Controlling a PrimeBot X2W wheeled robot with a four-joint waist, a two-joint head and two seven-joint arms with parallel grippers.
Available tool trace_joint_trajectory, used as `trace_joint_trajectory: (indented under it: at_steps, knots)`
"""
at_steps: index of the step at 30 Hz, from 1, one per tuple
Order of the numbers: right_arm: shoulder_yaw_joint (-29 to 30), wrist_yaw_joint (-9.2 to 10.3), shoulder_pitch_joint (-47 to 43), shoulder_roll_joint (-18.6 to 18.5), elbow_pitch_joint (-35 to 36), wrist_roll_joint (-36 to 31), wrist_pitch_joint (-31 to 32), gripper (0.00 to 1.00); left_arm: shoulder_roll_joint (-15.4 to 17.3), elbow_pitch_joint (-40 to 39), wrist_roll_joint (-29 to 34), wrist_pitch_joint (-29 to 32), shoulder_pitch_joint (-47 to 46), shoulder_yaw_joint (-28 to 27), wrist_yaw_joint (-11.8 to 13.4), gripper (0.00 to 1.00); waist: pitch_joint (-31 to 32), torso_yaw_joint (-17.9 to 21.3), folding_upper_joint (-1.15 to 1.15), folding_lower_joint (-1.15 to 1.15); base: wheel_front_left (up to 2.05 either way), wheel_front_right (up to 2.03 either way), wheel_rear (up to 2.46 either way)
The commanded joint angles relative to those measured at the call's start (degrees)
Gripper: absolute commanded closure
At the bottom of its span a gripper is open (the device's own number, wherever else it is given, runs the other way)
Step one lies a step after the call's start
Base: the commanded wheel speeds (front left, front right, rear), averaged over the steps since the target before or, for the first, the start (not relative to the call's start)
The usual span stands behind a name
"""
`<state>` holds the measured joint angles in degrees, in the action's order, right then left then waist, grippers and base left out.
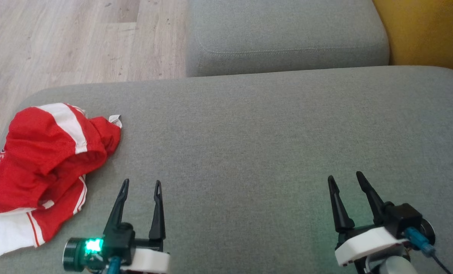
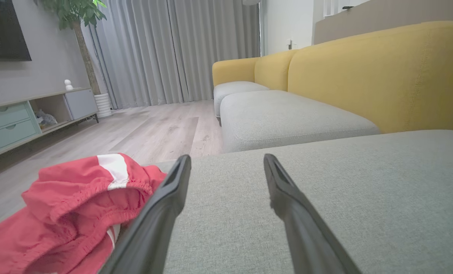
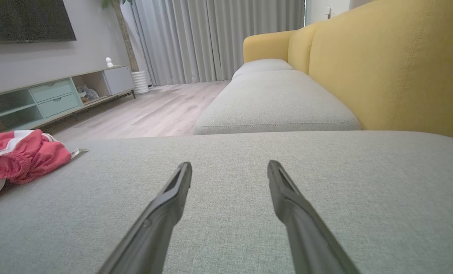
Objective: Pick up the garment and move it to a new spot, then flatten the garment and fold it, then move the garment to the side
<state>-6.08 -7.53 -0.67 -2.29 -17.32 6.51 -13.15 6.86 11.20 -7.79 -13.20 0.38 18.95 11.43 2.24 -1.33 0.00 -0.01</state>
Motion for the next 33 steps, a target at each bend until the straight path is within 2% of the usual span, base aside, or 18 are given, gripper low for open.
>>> trace_joint_trajectory:
  at_steps: [1,6,26,33]
  knots:
    - [-1.2,0.04,2.0,-0.6,1.3,-2.1,-1.0,0.0,0.2,-1.4,2.2,-1.0,-2.5,-1.6,0.5,0.0,0.0,-0.1,0.0,0.01,0.0,0.0,0.0]
    - [-1.5,0.04,2.0,-0.6,0.7,-5.8,-1.9,0.0,-0.2,-0.6,5.8,-1.8,-2.5,-1.5,0.6,0.0,0.2,-0.2,0.0,0.01,0.0,0.0,0.0]
    - [-1.1,0.04,1.9,-0.6,0.2,-4.8,-1.9,0.0,-1.0,0.3,6.8,-1.8,-2.3,-2.8,-0.6,0.0,0.3,-0.1,0.0,0.01,0.0,0.0,0.0]
    - [-1.3,0.04,2.3,-0.6,0.0,-4.7,-1.9,0.0,-1.5,0.6,6.8,-1.8,-2.6,-3.0,-0.4,0.0,-0.1,-2.3,0.0,0.01,0.0,0.0,0.0]
